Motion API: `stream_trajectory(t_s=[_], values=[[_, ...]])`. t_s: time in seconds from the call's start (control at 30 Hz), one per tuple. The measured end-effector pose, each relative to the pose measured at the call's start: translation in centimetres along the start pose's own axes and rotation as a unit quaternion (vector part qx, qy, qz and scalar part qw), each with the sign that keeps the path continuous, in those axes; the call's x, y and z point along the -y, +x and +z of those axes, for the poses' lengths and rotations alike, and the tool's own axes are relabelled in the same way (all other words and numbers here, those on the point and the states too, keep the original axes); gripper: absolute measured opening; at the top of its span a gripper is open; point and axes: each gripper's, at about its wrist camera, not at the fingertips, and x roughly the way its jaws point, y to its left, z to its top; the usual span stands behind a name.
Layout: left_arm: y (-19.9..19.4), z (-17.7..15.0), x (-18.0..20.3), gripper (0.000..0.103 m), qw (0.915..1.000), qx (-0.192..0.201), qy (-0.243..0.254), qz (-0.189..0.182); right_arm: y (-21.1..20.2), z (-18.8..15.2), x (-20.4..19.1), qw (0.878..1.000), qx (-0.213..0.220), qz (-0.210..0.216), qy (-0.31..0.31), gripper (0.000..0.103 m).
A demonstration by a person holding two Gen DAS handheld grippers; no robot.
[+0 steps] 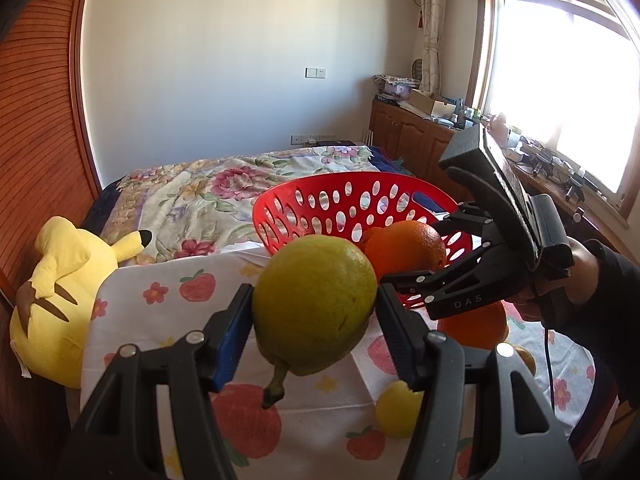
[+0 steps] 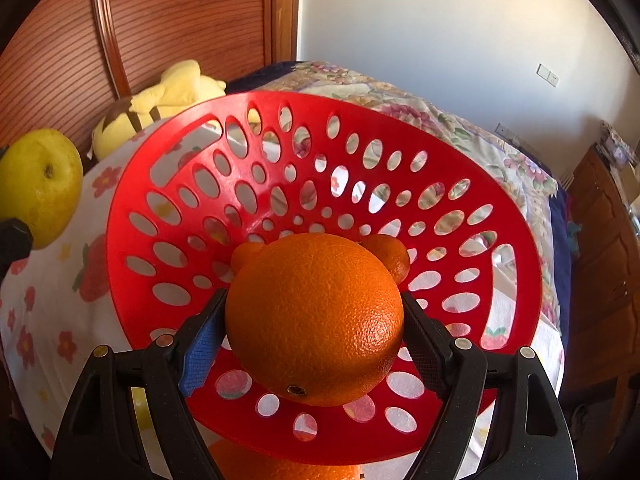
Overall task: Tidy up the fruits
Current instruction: 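Release the large orange into the basket with the right tool while the left tool holds the pear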
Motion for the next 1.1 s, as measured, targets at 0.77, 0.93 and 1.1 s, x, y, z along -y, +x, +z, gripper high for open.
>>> stream_trajectory(t_s=[0.77, 0.93, 1.1], values=[[0.4, -0.2, 0.2, 0.060, 0.9999, -0.007, -0.007, -0.003, 0.8, 1.6, 0.7, 0.998, -0.017, 0.046, 0.035, 0.086], [0.9, 0.3, 0.8, 0.060, 0.9999, -0.008, -0.002, -0.007, -0.9, 1.3, 0.8, 0.998, 0.010, 0.052, 0.041, 0.086], [2.2, 1.4, 1.5, 0.060, 0.9999, -0.008, 0.006, -0.006, -3.6, 0.5, 1.4, 0.995, 0.052, 0.055, 0.058, 0.087]])
